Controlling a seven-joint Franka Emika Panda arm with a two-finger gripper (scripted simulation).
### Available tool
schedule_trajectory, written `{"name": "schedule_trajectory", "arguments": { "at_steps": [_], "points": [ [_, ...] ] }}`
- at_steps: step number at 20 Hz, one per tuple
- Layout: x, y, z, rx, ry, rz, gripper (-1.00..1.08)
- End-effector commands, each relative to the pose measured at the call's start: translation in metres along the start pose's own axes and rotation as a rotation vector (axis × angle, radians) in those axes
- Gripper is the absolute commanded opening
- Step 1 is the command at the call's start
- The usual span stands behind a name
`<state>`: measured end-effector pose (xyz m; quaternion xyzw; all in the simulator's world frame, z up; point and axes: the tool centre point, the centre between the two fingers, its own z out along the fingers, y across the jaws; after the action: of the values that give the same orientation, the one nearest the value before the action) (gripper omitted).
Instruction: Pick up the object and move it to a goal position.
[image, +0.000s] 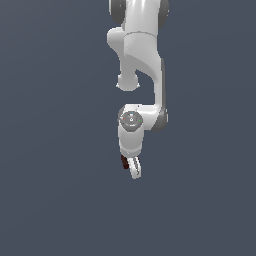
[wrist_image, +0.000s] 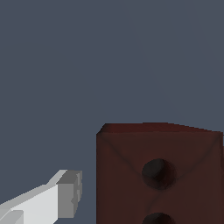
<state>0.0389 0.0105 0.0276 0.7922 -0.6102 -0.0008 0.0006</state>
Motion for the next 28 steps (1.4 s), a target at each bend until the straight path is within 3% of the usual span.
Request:
{"name": "schedule_trajectory", "arguments": {
  "at_steps": [1,16,28],
  "points": [
    [0.000,-0.001,0.001,0.002,0.000,0.000,-1.00],
    [0.004,0.000,-0.008,0.002,0.000,0.000,-1.00],
    [0.046,0.009,-0.094,0.002,-0.001,0.002,-1.00]
  ]
}}
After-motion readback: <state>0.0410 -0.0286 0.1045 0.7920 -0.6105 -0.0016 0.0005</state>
